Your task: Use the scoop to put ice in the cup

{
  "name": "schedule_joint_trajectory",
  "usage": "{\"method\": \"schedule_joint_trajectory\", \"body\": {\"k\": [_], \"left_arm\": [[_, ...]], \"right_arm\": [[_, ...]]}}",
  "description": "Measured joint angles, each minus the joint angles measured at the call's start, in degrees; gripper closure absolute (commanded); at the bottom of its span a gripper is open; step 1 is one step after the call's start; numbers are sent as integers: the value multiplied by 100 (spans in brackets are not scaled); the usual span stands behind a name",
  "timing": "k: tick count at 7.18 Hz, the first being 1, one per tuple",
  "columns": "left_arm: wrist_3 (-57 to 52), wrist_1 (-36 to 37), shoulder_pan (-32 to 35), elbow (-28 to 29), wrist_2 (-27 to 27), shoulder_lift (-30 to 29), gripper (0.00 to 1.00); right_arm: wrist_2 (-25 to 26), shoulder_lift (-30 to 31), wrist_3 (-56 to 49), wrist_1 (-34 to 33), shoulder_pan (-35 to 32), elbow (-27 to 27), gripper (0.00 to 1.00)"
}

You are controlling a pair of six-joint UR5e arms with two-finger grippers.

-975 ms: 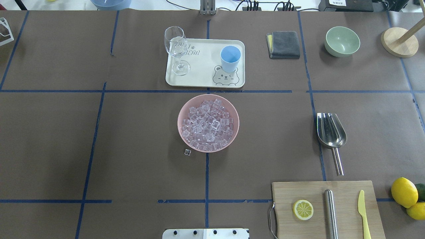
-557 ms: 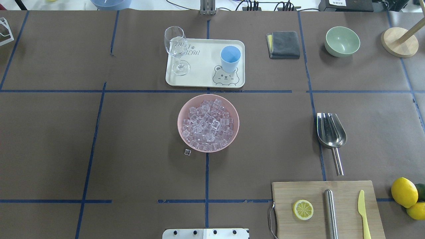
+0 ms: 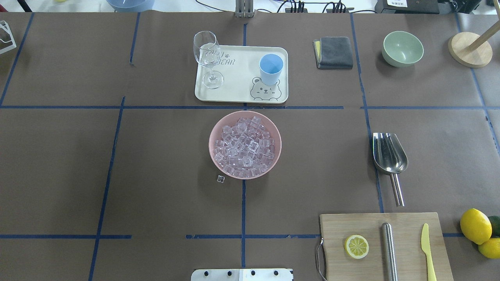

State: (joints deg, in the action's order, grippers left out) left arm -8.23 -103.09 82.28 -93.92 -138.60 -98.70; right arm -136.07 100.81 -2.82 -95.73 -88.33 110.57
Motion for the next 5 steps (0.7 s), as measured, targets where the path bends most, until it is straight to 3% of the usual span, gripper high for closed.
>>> {"method": "schedule_joint_trajectory", "body": {"k": [2, 5], "left_arm": [[23, -359, -342, -116, -52, -147, 0], [35, -2488, -1376, -107, -24, -254, 0]], "right_arm": [[-192, -7, 24, 7, 9, 4, 0], [-274, -9, 54, 19, 102, 59, 0]]}}
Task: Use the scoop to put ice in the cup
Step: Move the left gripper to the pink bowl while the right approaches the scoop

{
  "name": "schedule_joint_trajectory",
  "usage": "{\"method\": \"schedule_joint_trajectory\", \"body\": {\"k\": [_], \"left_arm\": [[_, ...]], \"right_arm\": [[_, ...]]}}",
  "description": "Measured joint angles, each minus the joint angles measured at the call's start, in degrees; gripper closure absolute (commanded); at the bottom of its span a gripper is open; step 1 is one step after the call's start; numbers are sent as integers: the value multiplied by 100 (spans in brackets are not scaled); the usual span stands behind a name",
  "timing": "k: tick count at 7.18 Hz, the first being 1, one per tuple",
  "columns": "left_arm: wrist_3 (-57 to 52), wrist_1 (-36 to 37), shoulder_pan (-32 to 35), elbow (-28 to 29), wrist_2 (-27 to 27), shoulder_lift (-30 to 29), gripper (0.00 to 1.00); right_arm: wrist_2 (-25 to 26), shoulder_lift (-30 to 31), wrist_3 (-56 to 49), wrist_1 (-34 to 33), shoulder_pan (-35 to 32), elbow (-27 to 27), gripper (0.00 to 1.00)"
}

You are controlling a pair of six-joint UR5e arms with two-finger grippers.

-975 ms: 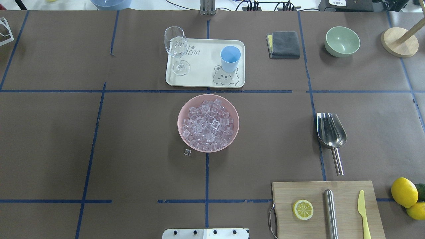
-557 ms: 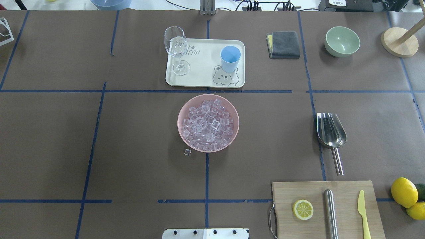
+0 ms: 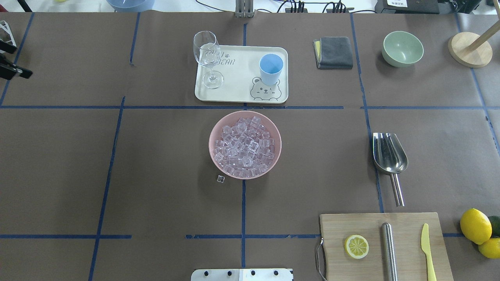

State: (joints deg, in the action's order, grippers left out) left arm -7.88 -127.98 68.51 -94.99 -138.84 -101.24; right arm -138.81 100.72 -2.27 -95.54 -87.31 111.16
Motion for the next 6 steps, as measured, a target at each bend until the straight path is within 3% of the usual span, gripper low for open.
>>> {"method": "schedule_joint_trajectory", "body": {"k": [2, 4, 6], "left_arm": [[2, -833, -795, 56, 16, -85, 0], [-5, -1358, -1579, 182, 70, -254, 0], [3, -1820, -2325, 416, 641, -539, 0]], "right_arm": [[36, -9, 299, 54, 251, 133, 0], [386, -10, 841, 713, 916, 272, 0], [700, -9, 1976, 1388, 1617, 320, 0]]}}
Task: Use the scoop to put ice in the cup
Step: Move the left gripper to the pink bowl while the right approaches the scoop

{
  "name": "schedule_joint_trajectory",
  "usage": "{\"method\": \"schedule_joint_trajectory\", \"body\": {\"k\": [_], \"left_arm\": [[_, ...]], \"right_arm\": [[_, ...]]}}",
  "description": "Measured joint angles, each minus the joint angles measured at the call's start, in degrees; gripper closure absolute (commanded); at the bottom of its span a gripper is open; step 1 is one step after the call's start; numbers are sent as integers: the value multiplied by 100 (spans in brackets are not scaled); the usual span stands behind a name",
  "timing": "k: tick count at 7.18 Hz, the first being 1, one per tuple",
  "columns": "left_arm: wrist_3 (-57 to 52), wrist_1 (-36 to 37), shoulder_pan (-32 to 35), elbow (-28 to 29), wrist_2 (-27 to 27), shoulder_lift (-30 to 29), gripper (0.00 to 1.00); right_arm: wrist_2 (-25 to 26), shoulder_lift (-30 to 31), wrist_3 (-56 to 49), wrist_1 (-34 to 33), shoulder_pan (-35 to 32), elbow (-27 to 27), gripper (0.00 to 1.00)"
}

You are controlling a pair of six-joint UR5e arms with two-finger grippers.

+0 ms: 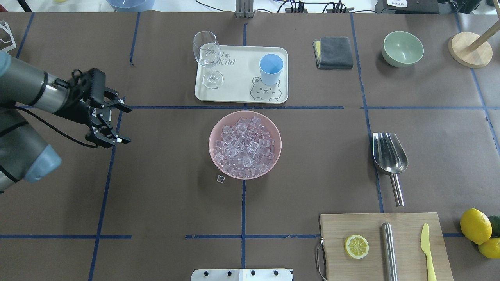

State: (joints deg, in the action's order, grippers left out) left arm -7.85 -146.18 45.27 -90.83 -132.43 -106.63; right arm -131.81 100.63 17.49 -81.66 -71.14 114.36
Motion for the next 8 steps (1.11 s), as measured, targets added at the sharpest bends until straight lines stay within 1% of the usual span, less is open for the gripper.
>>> {"method": "schedule_joint_trajectory", "body": {"k": [1, 2, 3, 5, 8], "left_arm": [[16, -323, -341, 205, 310, -131, 0], [102, -655, -617, 495, 486, -322, 0], [288, -948, -844, 739, 685, -504, 0], [695, -1232, -1237, 950, 1248, -790, 0], [1024, -1285, -1454, 1151, 1534, -1154, 0]], "right_arm": [[72, 0, 782, 382, 294, 11, 0], [115, 0, 1436, 692, 553, 26, 0], [172, 3, 1934, 860, 791, 93, 0], [448, 8, 2775, 949, 1328, 379, 0], [976, 12, 3854, 959, 2138, 730, 0]]}}
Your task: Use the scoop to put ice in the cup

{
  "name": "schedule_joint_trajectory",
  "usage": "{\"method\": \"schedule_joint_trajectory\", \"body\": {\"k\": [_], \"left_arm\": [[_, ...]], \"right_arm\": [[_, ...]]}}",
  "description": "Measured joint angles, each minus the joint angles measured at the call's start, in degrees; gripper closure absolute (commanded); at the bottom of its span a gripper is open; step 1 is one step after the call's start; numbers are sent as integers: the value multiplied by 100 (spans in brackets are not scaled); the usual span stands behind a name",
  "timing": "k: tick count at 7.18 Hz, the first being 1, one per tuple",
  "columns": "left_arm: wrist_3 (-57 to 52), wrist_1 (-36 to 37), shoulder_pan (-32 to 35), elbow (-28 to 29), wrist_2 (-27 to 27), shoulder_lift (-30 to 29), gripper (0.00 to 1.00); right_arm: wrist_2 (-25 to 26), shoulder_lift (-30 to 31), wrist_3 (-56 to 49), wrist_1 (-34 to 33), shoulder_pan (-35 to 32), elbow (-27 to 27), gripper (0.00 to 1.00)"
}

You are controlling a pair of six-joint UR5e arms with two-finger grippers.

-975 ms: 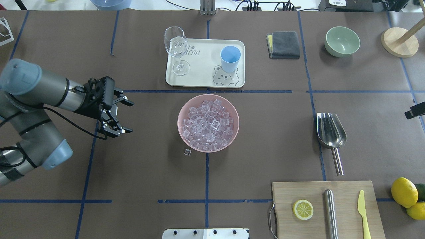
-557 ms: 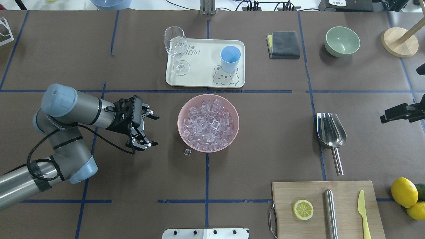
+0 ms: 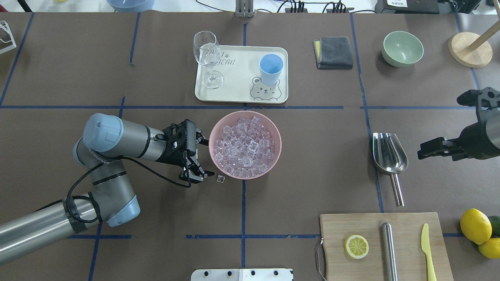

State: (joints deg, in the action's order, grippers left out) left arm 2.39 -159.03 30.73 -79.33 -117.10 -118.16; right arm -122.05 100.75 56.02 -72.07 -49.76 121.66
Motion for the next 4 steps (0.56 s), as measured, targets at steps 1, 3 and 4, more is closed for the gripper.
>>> {"method": "schedule_joint_trajectory", "body": {"k": [1, 3, 4], "left_arm": [[32, 0, -24, 29, 77, -52, 0], [45, -6, -38, 72, 135, -94, 0], [48, -11, -40, 73, 140, -102, 0]], "right_arm": [[198, 3, 326, 0, 248, 76, 0], [724, 12, 1039, 0, 843, 159, 0], [1011, 14, 1400, 0, 1205, 162, 0]]}}
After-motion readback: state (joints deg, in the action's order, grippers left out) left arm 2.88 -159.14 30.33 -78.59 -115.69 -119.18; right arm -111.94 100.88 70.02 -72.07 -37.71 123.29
